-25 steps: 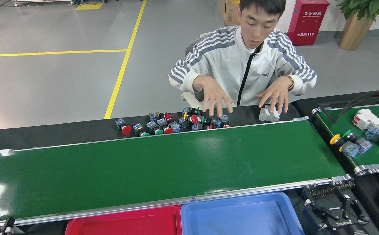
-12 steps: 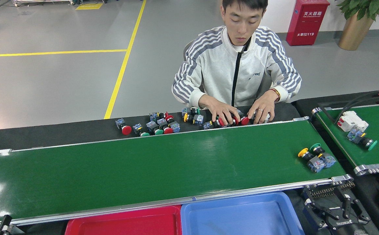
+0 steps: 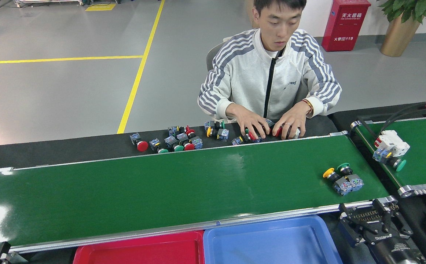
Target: Pick switch part from conveyor to tray
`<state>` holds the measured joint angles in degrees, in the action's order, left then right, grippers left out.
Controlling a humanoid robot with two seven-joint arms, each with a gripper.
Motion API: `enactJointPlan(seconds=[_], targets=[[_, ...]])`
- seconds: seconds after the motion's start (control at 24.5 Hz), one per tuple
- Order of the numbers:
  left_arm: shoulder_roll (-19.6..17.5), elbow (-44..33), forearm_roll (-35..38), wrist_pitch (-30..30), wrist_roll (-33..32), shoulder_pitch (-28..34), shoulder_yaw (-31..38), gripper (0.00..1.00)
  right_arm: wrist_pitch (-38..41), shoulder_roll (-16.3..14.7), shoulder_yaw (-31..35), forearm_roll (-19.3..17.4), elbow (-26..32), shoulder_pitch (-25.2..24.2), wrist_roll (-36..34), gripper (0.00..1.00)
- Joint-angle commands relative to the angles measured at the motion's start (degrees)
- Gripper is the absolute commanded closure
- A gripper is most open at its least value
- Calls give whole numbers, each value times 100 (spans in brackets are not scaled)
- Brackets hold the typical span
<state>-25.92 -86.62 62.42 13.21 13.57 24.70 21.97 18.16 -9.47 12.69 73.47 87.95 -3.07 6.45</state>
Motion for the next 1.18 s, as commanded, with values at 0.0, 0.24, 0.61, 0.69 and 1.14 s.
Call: enactJointPlan(seconds=[0.0,0.24,0.61,0.69,1.14], targets=[[-62,-30,16,-29,14,-27,17,0,-119,-46,-82,79,-76,184,40,2],[-62,-30,24,-29,14,-18,0,0,-488,-72,-539,97,-612,755,181,2],[-71,31,51,-29,6,-35,0,0,-629,-11,-1022,97,-964,1036,286,2],[-79,31,51,-29,14,-44,0,0,-629,-11,-1101,97,-1043,1124,295,2],[-79,23,51,-20,6,-35,0,0,-902,68,-1778,62,-1395,1511,286,70]])
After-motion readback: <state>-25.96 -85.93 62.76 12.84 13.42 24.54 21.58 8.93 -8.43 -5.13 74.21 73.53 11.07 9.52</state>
